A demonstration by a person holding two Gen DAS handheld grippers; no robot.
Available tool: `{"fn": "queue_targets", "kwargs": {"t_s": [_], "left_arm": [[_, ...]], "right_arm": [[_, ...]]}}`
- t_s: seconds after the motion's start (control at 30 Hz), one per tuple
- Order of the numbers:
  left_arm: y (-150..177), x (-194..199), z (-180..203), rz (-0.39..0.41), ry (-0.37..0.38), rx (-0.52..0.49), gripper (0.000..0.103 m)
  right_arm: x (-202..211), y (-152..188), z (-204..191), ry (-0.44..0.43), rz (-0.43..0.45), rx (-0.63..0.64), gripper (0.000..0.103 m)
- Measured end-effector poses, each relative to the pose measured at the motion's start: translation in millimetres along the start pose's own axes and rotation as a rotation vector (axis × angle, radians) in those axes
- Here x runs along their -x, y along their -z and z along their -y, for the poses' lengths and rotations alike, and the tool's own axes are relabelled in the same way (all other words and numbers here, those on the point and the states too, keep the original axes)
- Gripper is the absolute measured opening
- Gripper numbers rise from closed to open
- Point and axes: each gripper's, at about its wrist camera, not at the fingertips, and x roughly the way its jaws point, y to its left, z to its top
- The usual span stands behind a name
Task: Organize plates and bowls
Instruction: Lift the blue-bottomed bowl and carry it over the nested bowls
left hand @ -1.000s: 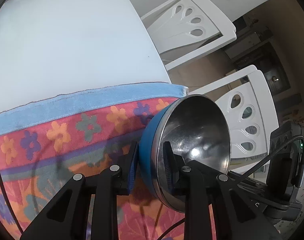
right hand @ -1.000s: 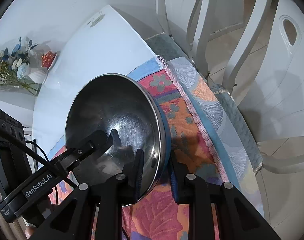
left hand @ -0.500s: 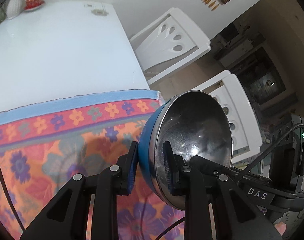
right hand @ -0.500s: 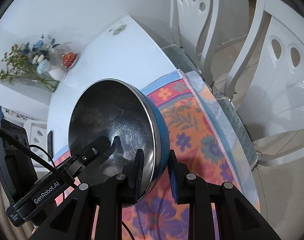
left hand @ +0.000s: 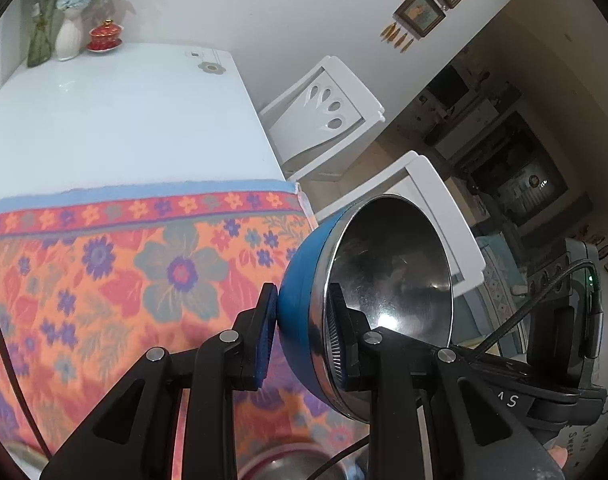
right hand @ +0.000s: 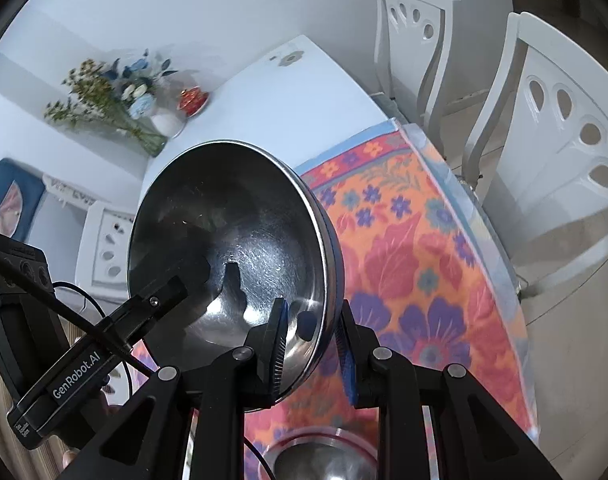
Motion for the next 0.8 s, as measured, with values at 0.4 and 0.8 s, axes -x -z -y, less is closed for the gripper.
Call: {"fn": "queue_targets", "kwargs": {"t_s": [0.4, 0.8], "left_arm": [[96.7, 48.2, 1.0, -0.007, 0.021, 0.059, 0.021], [167.3, 42.1, -6.2, -0.099, -0.014, 0.095, 0.02]], "right_arm": [[34.7, 99.4, -5.1, 0.008, -0.033, 0.012, 0.023], [24.3, 161.8, 16.7, 0.039, -0.142, -0.035, 0.025]]}}
